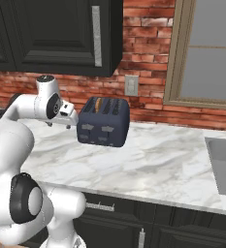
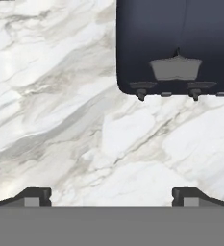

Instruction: Start the toaster. Once the lever pops up, take the bread to the plate on the dining counter.

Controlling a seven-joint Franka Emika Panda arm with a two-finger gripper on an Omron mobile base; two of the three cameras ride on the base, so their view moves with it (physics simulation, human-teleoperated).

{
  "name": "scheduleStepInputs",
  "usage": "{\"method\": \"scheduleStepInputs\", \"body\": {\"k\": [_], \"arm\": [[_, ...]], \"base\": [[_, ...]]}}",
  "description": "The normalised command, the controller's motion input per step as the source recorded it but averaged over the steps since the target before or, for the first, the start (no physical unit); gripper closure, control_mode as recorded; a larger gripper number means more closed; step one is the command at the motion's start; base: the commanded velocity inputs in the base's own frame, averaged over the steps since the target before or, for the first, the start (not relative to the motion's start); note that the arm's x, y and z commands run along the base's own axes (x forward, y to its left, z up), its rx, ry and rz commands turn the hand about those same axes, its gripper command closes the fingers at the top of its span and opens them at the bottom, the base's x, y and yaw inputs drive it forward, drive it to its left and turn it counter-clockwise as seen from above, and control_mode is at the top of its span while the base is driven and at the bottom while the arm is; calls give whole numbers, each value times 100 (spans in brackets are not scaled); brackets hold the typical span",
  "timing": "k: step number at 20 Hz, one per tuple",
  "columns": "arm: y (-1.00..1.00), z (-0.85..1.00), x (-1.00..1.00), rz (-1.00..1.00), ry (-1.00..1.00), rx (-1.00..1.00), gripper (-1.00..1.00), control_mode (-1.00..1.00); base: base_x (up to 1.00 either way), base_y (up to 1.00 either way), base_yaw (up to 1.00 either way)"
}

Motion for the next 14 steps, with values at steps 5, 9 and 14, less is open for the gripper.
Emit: {"method": "scheduleStepInputs", "body": {"k": [5,9,14], "arm": [[4,-13,15,0,0,0,-100,-100],[2,-10,11,0,0,0,-100,-100],[0,-2,11,0,0,0,-100,-100]], "base": [[0,0,0],[0,0,0],[0,0,0]]}}
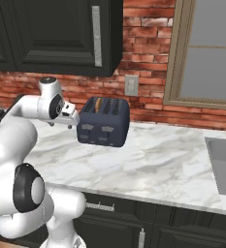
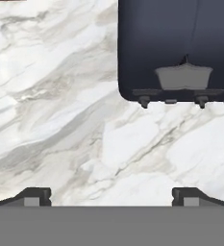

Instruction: Start the toaster. Once the lever pops up, take the bread to the plate on the dining counter.

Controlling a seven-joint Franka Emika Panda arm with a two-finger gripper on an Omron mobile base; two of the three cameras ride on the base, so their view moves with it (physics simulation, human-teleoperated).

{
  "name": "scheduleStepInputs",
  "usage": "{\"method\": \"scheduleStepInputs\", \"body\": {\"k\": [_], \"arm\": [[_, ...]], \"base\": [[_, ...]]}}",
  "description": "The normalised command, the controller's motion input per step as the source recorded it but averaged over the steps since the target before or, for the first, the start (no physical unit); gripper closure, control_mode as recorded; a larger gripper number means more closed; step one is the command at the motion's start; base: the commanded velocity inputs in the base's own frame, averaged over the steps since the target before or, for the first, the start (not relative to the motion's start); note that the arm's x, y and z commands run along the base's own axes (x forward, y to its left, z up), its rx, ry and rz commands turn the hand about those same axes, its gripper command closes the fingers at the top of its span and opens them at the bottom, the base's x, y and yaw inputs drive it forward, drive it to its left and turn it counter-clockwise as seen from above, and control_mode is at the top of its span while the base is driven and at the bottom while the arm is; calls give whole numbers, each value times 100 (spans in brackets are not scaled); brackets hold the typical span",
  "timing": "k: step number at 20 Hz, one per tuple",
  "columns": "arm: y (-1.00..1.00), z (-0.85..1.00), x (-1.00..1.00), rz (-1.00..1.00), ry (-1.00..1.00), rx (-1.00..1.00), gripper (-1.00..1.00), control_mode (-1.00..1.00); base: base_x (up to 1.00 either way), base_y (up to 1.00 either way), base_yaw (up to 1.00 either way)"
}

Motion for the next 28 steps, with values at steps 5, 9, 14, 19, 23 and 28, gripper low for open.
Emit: {"method": "scheduleStepInputs", "body": {"k": [5,9,14,19,23,28], "arm": [[-1,0,20,0,0,0,-100,-100],[-8,0,21,0,0,0,-100,-100],[-8,-1,25,0,0,0,-100,-100],[-20,-11,15,0,0,0,-100,-100],[-26,-16,16,0,0,0,-100,-100],[-20,-20,13,0,0,0,-100,-100]], "base": [[0,0,0],[0,0,0],[0,0,0],[0,0,0],[0,0,0],[0,0,0]]}}
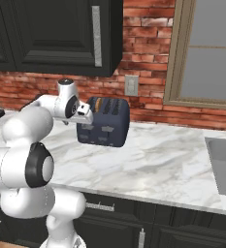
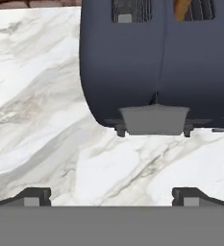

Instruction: Start the toaster. Once the lever pops up, take the bread to the plate on the dining counter.

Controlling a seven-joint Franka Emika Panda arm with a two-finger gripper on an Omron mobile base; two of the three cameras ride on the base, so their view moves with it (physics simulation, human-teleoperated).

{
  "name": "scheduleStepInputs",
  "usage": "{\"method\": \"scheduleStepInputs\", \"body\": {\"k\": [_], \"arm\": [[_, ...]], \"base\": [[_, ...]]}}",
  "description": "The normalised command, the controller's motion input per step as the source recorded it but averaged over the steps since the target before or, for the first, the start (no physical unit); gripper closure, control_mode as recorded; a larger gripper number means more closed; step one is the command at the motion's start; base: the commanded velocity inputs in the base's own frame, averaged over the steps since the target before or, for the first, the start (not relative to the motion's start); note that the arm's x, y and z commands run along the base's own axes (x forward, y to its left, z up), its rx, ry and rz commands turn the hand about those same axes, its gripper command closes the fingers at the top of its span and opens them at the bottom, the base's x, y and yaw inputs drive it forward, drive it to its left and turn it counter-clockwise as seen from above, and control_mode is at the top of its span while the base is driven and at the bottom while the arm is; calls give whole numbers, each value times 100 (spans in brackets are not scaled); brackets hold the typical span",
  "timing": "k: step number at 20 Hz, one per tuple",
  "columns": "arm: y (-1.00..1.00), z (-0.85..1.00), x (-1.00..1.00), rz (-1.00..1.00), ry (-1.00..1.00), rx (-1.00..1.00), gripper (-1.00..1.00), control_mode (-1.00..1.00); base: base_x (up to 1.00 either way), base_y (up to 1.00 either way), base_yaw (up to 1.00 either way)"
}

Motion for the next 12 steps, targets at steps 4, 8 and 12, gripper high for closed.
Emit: {"method": "scheduleStepInputs", "body": {"k": [4,8,12], "arm": [[-11,-17,18,0,0,0,-100,-100],[0,-13,23,0,0,0,-100,-100],[0,-3,21,0,0,0,-100,-100]], "base": [[0,0,0],[0,0,0],[0,0,0]]}}
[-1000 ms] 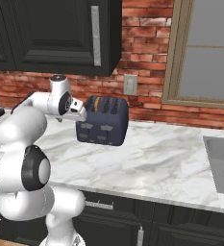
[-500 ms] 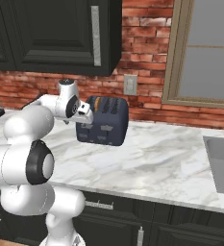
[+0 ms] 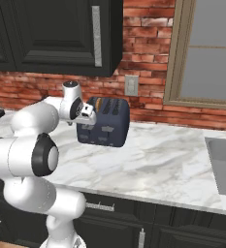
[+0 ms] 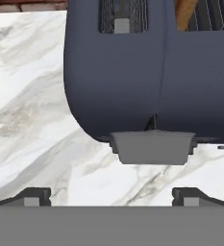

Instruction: Start the toaster. Once the lever pops up, take the bread to the plate on the dining counter.

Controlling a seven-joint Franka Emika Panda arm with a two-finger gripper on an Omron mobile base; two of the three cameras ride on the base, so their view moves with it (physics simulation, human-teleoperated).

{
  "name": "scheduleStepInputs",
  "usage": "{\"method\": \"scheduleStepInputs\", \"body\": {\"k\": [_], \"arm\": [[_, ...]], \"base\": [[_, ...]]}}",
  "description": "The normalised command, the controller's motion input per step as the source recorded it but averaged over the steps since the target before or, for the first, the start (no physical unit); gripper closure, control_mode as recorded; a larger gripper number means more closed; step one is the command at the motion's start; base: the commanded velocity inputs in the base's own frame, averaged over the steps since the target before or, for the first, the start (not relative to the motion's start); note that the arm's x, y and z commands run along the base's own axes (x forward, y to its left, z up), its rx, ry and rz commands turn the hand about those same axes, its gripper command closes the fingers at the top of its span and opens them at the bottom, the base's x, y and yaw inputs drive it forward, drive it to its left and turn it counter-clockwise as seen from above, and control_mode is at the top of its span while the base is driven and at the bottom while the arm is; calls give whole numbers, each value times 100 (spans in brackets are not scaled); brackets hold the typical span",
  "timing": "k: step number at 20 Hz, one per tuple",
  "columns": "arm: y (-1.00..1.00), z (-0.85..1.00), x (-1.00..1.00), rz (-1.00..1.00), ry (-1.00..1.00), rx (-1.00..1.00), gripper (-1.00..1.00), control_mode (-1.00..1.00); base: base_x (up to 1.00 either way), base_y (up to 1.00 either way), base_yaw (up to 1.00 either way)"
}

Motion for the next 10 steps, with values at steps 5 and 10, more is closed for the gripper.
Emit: {"method": "scheduleStepInputs", "body": {"k": [5,10], "arm": [[0,0,21,0,0,0,-100,-100],[0,-1,12,0,0,0,-100,-100]], "base": [[0,0,0],[0,0,0]]}}
